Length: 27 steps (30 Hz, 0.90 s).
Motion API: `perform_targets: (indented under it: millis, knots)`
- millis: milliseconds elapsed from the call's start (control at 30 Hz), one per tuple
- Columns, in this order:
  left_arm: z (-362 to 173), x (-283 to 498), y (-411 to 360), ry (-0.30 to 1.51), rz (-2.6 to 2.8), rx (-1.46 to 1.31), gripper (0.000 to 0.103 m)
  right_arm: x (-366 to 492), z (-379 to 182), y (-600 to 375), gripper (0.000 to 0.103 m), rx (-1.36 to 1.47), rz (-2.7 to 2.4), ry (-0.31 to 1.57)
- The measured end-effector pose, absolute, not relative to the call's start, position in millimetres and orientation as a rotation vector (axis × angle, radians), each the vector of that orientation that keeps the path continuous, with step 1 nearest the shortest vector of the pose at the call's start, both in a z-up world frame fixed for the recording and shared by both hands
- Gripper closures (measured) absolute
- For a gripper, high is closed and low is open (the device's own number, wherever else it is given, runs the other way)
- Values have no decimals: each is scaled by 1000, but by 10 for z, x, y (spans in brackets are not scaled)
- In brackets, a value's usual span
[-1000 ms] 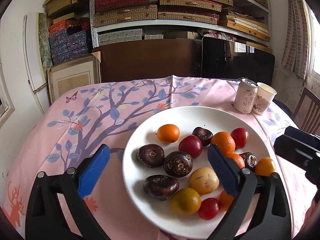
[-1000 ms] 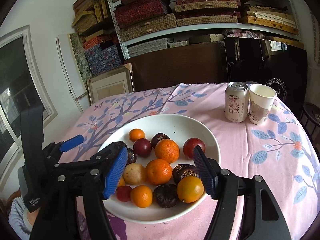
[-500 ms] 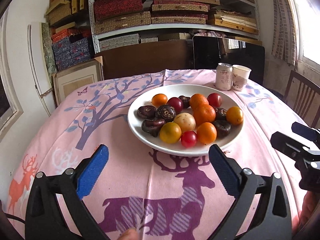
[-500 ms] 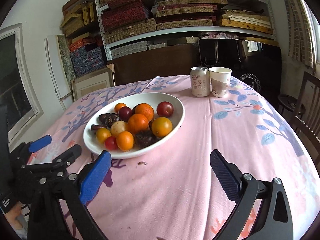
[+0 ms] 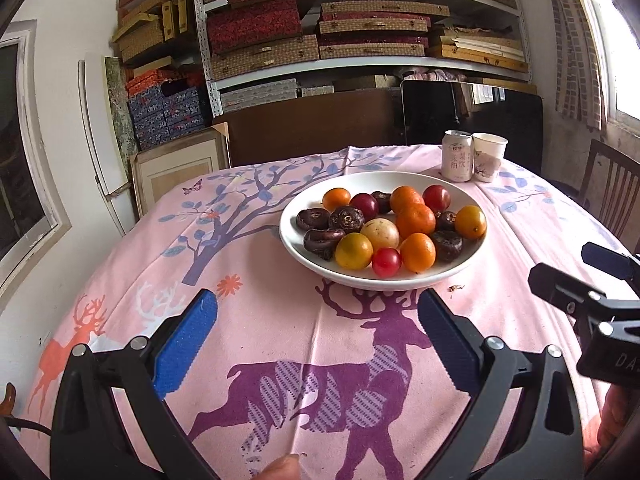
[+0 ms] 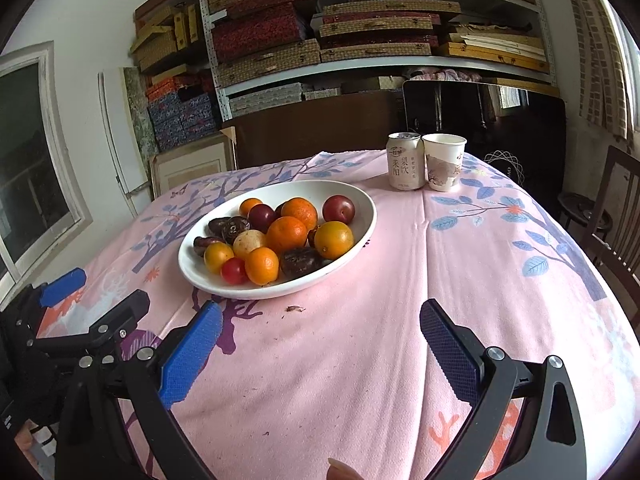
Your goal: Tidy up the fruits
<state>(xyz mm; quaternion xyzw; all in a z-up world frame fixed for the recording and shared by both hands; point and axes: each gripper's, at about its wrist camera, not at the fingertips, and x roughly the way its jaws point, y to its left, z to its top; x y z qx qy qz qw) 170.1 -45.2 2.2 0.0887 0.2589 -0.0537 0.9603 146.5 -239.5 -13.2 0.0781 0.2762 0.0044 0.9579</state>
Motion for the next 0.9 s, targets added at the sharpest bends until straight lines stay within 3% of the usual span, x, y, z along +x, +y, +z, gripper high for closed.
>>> perform_targets:
  millis: [900]
  knots:
    - [47, 1694, -396, 537, -124, 131, 5, 1411, -96, -2204, 3, 60, 31, 553]
